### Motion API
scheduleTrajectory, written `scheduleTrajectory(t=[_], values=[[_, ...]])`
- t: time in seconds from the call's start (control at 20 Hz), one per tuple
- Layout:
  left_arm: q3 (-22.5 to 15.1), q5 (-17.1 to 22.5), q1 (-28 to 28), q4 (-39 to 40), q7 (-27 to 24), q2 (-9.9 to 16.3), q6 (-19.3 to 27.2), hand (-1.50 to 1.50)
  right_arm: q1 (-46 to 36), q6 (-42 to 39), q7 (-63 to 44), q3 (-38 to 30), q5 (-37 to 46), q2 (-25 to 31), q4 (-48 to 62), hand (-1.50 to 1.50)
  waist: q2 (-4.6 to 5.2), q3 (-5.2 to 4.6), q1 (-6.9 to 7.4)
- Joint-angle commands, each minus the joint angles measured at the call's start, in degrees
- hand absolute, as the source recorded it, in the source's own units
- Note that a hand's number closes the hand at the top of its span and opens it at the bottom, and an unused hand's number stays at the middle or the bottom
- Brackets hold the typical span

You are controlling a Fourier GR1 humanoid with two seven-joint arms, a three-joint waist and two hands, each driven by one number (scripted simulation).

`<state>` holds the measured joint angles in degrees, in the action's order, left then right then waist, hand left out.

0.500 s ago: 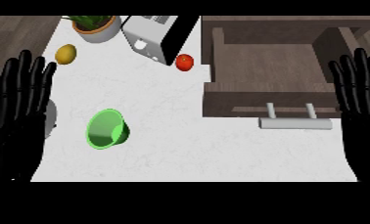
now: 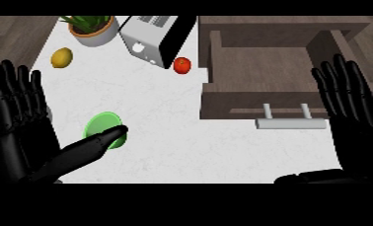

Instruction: Pick up the cup, place it into the drawer and close the drawer

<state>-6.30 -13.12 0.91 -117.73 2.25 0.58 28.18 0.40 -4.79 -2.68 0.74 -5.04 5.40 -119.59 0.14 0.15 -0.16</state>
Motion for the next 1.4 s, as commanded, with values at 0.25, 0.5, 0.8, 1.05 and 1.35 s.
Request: scheduleTrajectory(t=[0.25, 0.5, 0.8, 1.05, 1.35], values=[[-9.5, -2.1, -2.8, 6.4, 0.1, -0.6, 18.6, -1.5, -2.4, -1.8, -3.4, -2.6, -4.3, 0.7, 1.2, -1.5, -0.15, -0.15, 0.05], [-10.2, -2.0, -5.5, 9.8, 0.0, -0.6, 20.8, -1.5, -4.6, -0.5, -0.8, 0.0, 0.1, -1.1, 4.9, -1.5, -0.13, -0.15, 0.1], [-7.5, -1.8, -5.2, 8.1, 3.1, -0.6, 19.1, -1.5, -2.8, 1.6, 1.3, 3.2, 3.4, -4.1, 4.1, -1.5, -0.16, -0.15, 0.19], [-9.6, -0.2, -4.0, 9.4, -0.1, -0.6, 22.0, -1.5, -5.4, 0.0, -2.0, -2.6, -0.9, -1.2, 4.6, -1.5, -0.15, -0.15, 0.2], [-6.3, -0.9, -4.3, 9.4, 4.0, -0.6, 22.4, -1.5, -2.8, -2.2, -1.4, -3.2, -2.5, -0.3, 2.3, -1.5, -0.17, -0.14, 0.1]])
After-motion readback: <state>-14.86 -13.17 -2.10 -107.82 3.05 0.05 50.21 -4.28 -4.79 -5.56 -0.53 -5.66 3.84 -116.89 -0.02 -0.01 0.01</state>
